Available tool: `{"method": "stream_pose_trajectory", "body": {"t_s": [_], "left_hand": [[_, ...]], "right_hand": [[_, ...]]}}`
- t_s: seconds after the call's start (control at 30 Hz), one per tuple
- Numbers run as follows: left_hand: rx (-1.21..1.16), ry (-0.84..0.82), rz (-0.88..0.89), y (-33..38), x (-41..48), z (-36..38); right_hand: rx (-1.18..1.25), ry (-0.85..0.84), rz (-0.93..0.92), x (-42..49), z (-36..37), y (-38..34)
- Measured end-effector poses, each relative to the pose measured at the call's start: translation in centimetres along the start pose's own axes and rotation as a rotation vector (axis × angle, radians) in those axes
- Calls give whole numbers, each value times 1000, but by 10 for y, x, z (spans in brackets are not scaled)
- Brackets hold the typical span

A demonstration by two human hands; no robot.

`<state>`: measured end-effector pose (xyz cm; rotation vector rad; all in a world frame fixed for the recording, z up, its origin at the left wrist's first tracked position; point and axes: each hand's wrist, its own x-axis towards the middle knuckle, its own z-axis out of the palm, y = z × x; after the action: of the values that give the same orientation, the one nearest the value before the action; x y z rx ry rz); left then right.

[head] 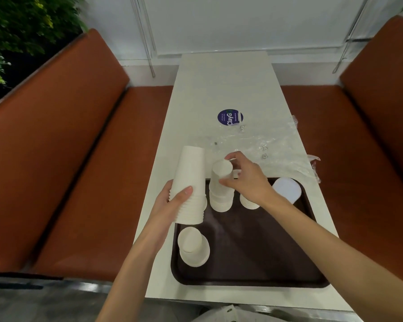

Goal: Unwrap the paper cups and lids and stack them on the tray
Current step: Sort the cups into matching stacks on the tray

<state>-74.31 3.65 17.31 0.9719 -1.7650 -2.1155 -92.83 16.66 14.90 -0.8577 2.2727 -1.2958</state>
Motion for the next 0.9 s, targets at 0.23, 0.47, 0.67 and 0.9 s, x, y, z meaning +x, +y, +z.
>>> {"method": "stream_pose_trajectory", "body": {"t_s": [0.23, 0.47, 0.67, 0.9], "left_hand": [[13, 24, 12, 7, 1, 7], [4, 5, 41, 8, 2, 10], [58, -13, 32, 8, 7, 16], [134, -100, 27, 6, 9, 25]], "right_hand": [[-177, -1, -134, -6, 12, 1], [-188, 20, -165, -3, 8, -6], [519, -66, 74, -9, -1, -43], [490, -147, 88, -6, -4, -53]]}}
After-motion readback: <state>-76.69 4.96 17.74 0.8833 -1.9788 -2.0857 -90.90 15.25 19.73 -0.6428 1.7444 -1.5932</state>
